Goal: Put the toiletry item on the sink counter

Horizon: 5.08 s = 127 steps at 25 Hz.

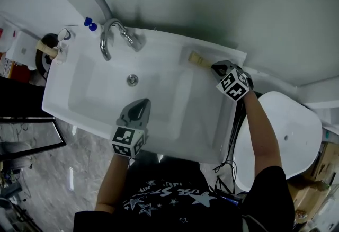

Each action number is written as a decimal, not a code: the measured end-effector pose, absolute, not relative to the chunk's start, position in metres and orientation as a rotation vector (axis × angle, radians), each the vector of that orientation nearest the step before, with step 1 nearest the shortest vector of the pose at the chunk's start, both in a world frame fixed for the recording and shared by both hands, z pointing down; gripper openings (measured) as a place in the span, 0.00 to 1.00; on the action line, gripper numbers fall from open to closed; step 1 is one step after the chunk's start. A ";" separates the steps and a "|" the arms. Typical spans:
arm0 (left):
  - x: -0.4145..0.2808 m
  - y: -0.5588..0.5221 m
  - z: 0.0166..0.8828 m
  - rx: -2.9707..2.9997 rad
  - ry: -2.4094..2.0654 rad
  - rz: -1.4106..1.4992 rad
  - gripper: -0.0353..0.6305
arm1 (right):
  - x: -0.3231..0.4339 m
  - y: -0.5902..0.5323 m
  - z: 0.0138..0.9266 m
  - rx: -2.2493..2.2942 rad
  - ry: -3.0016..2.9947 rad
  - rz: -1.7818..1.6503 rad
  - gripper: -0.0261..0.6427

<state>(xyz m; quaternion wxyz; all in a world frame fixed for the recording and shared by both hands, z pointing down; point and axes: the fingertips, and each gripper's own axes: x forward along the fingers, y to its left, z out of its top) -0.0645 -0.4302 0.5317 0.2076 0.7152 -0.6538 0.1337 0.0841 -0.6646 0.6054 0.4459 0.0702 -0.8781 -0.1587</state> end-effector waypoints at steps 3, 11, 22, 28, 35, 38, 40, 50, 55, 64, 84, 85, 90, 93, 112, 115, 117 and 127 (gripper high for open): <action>-0.064 -0.433 0.538 1.984 -1.814 0.372 0.08 | 0.081 -0.671 0.610 0.151 -2.180 -0.408 0.07; -0.067 -0.431 0.543 1.957 -1.818 0.371 0.08 | 0.078 -0.678 0.616 0.158 -2.164 -0.413 0.08; -0.065 -0.421 0.541 1.961 -1.812 0.347 0.08 | 0.084 -0.672 0.602 0.252 -2.193 -0.372 0.33; -0.071 -0.412 0.532 2.003 -1.797 0.330 0.08 | 0.087 -0.665 0.578 0.380 -2.215 -0.396 0.34; -0.078 -0.394 0.523 2.076 -1.733 0.299 0.08 | 0.087 -0.621 0.551 0.516 -2.250 -0.347 0.34; -0.082 -0.385 0.518 2.120 -1.697 0.292 0.08 | 0.083 -0.596 0.544 0.562 -2.260 -0.312 0.34; -0.086 -0.380 0.515 2.148 -1.672 0.285 0.08 | 0.079 -0.580 0.540 0.598 -2.263 -0.292 0.34; -0.100 -0.343 0.501 2.284 -1.547 0.259 0.08 | 0.054 -0.496 0.512 0.887 -2.394 -0.066 0.33; -0.110 -0.320 0.499 2.348 -1.475 0.266 0.08 | 0.043 -0.452 0.507 0.983 -2.409 0.003 0.29; -0.128 -0.288 0.504 2.430 -1.326 0.299 0.08 | 0.035 -0.385 0.508 1.220 -2.405 0.157 0.10; -0.104 -0.247 0.512 2.520 -1.114 0.364 0.08 | 0.063 -0.299 0.522 1.543 -2.396 0.414 0.07; -0.101 -0.245 0.513 2.523 -1.111 0.370 0.08 | 0.064 -0.296 0.523 1.549 -2.403 0.428 0.07; -0.086 -0.227 0.509 2.520 -1.111 0.364 0.08 | 0.073 -0.275 0.520 1.550 -2.430 0.480 0.07; -0.078 -0.209 0.504 2.525 -1.116 0.358 0.08 | 0.077 -0.256 0.514 1.536 -2.452 0.486 0.07; -0.049 -0.071 0.468 2.563 -1.225 0.314 0.08 | 0.077 -0.118 0.492 1.385 -2.597 0.452 0.06; -0.055 -0.048 0.468 2.525 -1.261 0.291 0.08 | 0.073 -0.102 0.497 1.351 -2.605 0.458 0.06; -0.059 -0.035 0.471 2.507 -1.275 0.294 0.08 | 0.070 -0.094 0.501 1.336 -2.605 0.466 0.06; -0.064 -0.017 0.462 2.541 -1.266 0.269 0.08 | 0.064 -0.070 0.498 1.329 -2.602 0.477 0.06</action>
